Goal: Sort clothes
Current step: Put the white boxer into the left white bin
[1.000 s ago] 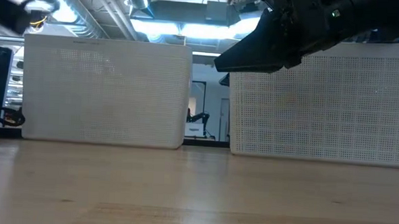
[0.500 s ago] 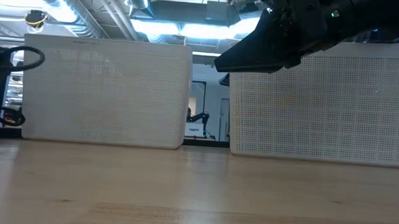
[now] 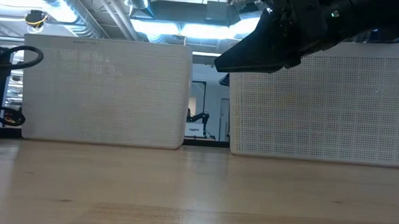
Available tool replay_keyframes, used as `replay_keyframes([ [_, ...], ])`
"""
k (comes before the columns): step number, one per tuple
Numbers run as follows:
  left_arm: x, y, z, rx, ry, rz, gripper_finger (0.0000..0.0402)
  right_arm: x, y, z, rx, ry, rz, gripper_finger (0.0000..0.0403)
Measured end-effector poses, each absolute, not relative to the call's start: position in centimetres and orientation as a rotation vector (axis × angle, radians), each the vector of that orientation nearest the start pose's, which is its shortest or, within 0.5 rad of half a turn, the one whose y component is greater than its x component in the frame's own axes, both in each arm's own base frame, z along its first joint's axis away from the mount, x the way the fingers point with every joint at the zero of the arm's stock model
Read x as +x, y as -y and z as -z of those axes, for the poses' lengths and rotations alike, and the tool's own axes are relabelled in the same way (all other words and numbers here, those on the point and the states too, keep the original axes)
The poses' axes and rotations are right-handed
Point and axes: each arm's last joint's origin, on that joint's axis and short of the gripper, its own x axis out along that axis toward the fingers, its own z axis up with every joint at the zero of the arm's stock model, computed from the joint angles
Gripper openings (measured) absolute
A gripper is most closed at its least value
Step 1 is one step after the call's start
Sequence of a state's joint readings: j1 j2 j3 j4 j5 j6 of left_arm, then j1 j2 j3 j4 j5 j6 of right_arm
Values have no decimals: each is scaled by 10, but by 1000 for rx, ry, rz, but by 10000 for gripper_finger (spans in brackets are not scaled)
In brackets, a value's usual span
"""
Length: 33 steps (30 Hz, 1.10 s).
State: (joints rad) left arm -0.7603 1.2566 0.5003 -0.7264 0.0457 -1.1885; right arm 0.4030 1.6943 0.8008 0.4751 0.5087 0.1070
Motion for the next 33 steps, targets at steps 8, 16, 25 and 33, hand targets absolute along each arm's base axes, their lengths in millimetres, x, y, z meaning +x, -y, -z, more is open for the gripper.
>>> replay_keyframes([
  [8,122,117,-133,-359,-1517,-177,38,316,-120,-174,-79,-369,124,117],
  [16,125,120,-137,-328,-1491,-139,19,316,-120,-174,-79,-369,124,117],
  [25,142,132,-162,-265,-1369,-49,12,316,-120,-174,-79,-369,124,117],
  [33,165,141,-211,-142,-1218,1,9,316,-120,-174,-79,-369,124,117],
])
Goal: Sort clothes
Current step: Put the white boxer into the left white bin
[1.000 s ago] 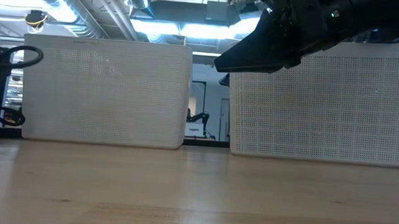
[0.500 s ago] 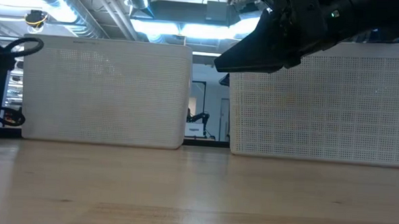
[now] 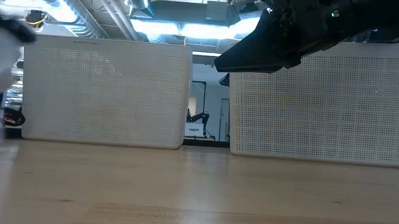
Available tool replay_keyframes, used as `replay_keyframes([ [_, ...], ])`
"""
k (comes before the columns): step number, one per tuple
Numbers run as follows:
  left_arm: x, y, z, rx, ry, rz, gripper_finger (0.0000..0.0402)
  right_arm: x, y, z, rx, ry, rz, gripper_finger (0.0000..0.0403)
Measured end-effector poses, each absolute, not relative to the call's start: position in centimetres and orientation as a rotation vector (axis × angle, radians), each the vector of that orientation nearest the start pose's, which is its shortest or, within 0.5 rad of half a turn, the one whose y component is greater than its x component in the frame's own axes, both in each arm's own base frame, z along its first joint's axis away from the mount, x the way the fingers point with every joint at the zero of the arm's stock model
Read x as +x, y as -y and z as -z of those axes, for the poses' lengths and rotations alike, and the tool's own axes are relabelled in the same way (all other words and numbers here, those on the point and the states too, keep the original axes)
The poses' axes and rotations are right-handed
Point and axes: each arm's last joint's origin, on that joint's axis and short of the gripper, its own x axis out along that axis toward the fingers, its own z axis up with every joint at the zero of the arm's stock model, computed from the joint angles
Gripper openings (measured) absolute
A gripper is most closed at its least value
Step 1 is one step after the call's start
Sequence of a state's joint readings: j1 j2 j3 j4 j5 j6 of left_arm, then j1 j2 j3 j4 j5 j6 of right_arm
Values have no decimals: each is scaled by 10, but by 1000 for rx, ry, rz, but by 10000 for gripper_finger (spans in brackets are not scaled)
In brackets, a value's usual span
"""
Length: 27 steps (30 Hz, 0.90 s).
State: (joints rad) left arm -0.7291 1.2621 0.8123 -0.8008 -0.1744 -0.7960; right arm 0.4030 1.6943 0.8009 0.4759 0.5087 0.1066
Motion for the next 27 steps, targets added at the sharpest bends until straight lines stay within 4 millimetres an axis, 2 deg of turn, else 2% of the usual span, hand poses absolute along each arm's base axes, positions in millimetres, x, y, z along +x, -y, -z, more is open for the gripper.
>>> replay_keyframes([
  [8,188,134,-278,88,-977,-65,12,316,-120,-174,-79,-369,124,117],
  [17,197,106,-357,393,-663,-359,16,316,-119,-174,-80,-371,124,117],
  [22,180,76,-398,468,-503,-597,13,316,-119,-174,-81,-374,124,117],
  [27,144,37,-430,473,-380,-879,19,316,-119,-174,-81,-374,124,117],
])
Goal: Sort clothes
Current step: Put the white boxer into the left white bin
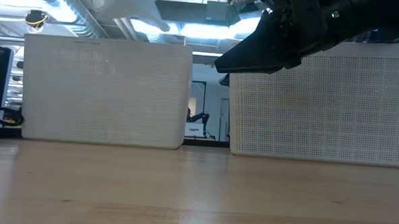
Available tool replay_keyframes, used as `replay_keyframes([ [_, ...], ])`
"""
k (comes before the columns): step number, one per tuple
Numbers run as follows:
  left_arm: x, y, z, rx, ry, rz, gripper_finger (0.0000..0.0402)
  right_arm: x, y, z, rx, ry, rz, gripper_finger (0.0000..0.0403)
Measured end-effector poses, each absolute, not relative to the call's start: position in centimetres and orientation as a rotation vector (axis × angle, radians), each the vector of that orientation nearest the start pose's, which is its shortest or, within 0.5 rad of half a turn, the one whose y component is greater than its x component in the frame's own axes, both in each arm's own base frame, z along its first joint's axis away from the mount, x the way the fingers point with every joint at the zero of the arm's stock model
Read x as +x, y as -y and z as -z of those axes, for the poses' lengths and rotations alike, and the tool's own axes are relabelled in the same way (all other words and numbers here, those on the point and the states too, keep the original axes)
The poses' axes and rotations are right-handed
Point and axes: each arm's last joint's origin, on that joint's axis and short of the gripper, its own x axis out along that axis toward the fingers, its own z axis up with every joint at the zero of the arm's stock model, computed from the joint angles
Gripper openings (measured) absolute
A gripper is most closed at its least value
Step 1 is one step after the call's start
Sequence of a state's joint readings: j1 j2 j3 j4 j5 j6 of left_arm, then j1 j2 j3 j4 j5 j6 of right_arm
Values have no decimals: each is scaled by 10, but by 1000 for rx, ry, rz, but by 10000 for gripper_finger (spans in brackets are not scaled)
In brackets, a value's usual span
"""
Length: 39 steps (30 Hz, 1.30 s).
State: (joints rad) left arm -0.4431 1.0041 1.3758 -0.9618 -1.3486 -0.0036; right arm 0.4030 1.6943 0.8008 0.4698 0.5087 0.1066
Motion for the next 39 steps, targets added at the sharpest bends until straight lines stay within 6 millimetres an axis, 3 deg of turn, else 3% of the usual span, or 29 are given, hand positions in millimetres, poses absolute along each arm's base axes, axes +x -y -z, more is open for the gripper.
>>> replay_keyframes([
  [7,93,-7,-441,343,-319,-1140,21,318,-113,-174,-83,-376,139,117],
  [12,78,-18,-432,298,-313,-1237,21,321,-107,-174,-77,-378,152,117],
  [26,117,-29,-364,397,-555,-1205,22,322,-104,-174,-77,-382,144,117],
  [33,133,-44,-361,267,-552,-1042,34,322,-104,-174,-83,-383,143,117],
  [39,135,-58,-356,203,-597,-1009,103,322,-104,-174,-82,-383,141,117],
])
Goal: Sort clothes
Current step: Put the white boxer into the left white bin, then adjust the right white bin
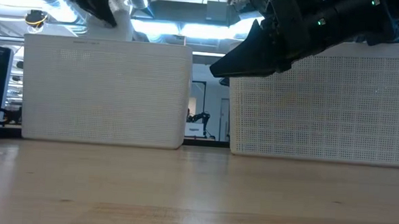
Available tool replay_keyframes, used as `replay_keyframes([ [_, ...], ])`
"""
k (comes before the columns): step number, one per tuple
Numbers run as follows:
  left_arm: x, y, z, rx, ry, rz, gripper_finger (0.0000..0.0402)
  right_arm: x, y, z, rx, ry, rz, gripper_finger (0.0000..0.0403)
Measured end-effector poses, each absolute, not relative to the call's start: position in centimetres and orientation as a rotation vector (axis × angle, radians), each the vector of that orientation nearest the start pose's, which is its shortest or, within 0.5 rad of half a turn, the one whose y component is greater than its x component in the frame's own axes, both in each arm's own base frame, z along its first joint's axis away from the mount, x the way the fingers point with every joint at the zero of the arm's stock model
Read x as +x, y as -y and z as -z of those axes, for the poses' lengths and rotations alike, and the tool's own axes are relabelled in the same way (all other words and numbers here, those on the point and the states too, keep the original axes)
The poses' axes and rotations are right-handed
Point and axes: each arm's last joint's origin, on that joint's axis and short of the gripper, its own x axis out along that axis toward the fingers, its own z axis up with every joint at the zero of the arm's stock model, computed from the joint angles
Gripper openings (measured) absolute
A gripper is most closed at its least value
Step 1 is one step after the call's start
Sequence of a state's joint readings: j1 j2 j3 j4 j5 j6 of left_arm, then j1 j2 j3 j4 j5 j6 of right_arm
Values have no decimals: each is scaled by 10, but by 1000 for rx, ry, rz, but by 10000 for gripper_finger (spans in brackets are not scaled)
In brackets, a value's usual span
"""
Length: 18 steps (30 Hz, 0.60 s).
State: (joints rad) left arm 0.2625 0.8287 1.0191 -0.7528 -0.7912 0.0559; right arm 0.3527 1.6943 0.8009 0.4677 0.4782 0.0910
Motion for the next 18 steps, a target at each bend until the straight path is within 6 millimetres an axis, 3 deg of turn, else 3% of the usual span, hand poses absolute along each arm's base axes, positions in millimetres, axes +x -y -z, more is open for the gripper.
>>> replay_keyframes([
  [4,135,-59,-359,176,-593,-965,152,322,-104,-173,-77,-385,142,117],
  [9,125,-52,-385,88,-511,-834,194,321,-104,-172,-83,-400,142,117],
  [13,119,-38,-399,-2,-429,-527,205,321,-105,-173,-71,-388,138,117],
  [16,117,-26,-396,-56,-415,-298,204,318,-112,-181,-61,-364,97,117],
  [18,115,-19,-389,-69,-420,-236,201,314,-117,-190,-57,-350,65,117],
])
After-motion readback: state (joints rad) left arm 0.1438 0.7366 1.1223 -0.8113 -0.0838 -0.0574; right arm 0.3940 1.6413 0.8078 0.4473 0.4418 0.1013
